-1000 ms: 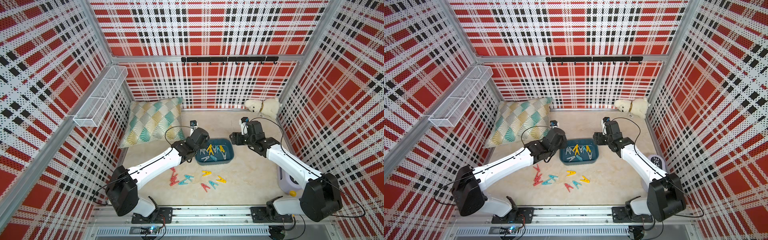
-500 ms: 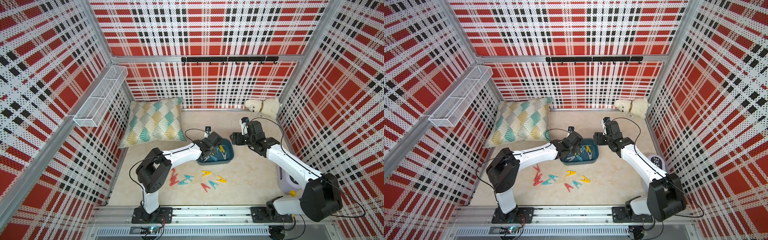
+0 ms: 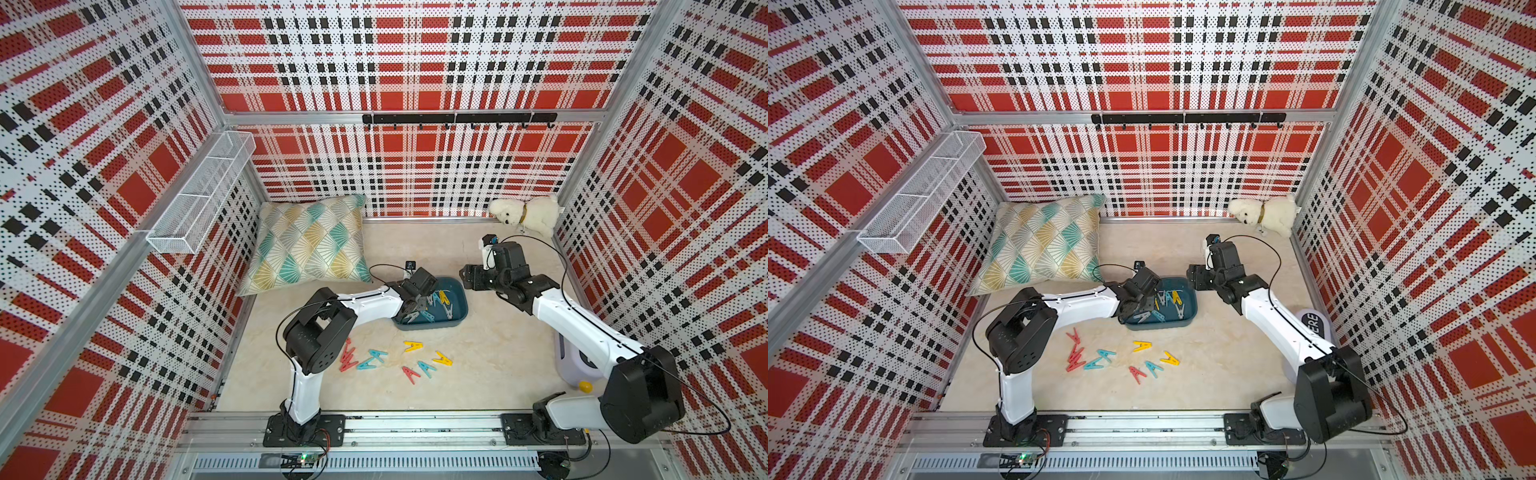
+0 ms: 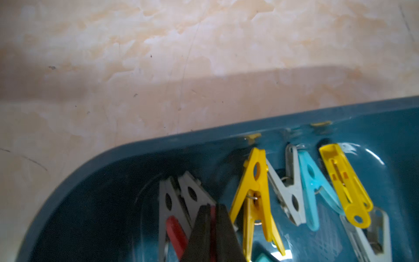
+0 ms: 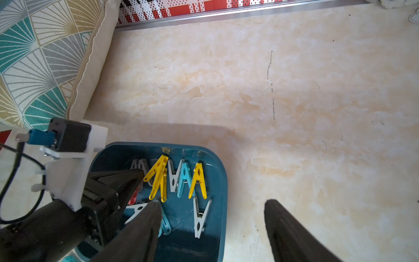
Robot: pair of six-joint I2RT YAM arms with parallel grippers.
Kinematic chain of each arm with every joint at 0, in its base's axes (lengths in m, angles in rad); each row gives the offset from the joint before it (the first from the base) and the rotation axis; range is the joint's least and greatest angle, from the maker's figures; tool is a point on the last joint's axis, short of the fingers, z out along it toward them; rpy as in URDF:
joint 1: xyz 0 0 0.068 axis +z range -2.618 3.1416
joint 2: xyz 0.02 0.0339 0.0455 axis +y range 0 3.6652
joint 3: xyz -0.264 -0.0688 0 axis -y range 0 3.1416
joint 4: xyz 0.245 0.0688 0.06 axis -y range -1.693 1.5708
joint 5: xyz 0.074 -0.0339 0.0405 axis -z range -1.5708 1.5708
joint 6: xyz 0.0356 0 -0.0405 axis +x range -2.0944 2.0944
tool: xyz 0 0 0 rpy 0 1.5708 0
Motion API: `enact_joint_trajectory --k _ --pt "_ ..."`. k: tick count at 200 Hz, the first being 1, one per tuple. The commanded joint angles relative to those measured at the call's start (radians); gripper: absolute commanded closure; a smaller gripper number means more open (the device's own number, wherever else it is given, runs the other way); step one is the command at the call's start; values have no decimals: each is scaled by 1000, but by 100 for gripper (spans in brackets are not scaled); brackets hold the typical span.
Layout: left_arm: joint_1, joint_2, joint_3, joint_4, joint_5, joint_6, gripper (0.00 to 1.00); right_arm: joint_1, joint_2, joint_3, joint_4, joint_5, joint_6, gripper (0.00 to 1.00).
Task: Put the clothespins into the storage box
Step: Place the clothespin in the storage box.
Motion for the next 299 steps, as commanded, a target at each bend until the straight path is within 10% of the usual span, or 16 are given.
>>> enact_joint_trajectory --k 1,195,299 --pt "13 26 -4 17 3 8 100 7 -28 -9 -7 -2 -11 21" --pt "8 -190 52 -80 -78 26 74 6 -49 -24 -7 -4 -9 21" --pt "256 -721 -571 -89 -29 -181 71 8 -36 -40 25 -31 -7 21"
